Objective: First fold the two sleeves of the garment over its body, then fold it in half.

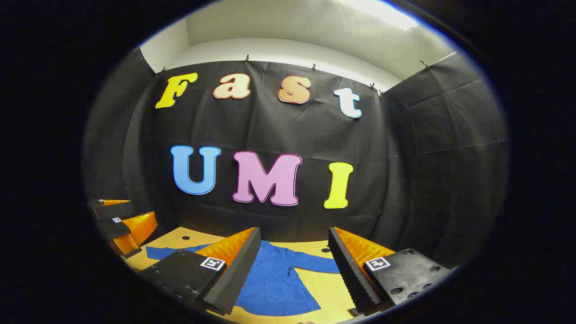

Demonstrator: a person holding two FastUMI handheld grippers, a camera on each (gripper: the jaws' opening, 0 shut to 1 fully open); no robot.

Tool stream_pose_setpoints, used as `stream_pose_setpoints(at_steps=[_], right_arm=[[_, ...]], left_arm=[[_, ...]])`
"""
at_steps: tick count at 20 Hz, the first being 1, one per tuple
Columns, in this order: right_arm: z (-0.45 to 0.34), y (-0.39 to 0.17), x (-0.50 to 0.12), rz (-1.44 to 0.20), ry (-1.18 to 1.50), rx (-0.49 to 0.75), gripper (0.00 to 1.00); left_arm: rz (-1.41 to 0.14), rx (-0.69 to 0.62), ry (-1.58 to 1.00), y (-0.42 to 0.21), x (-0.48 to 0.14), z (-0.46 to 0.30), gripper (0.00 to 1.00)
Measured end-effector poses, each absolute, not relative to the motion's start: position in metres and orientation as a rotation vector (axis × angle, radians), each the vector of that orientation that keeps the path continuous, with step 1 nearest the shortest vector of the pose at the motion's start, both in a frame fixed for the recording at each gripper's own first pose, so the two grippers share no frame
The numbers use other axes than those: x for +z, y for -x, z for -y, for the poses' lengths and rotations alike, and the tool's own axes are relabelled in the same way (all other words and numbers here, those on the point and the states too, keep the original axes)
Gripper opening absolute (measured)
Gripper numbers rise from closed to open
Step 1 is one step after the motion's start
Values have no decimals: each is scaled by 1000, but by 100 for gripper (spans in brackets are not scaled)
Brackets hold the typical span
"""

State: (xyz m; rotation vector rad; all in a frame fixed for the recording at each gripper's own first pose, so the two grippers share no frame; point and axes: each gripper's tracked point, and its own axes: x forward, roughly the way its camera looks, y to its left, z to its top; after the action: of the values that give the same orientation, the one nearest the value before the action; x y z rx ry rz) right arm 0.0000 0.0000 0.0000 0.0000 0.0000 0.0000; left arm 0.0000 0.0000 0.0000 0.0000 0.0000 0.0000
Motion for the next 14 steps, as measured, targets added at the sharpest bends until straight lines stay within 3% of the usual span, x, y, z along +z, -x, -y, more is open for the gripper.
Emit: stream_pose_setpoints(at_steps=[14], right_arm=[[-18,-11,1,-18,3,39,96]], left_arm=[[-22,45,9,-4,-8,-17,80]])
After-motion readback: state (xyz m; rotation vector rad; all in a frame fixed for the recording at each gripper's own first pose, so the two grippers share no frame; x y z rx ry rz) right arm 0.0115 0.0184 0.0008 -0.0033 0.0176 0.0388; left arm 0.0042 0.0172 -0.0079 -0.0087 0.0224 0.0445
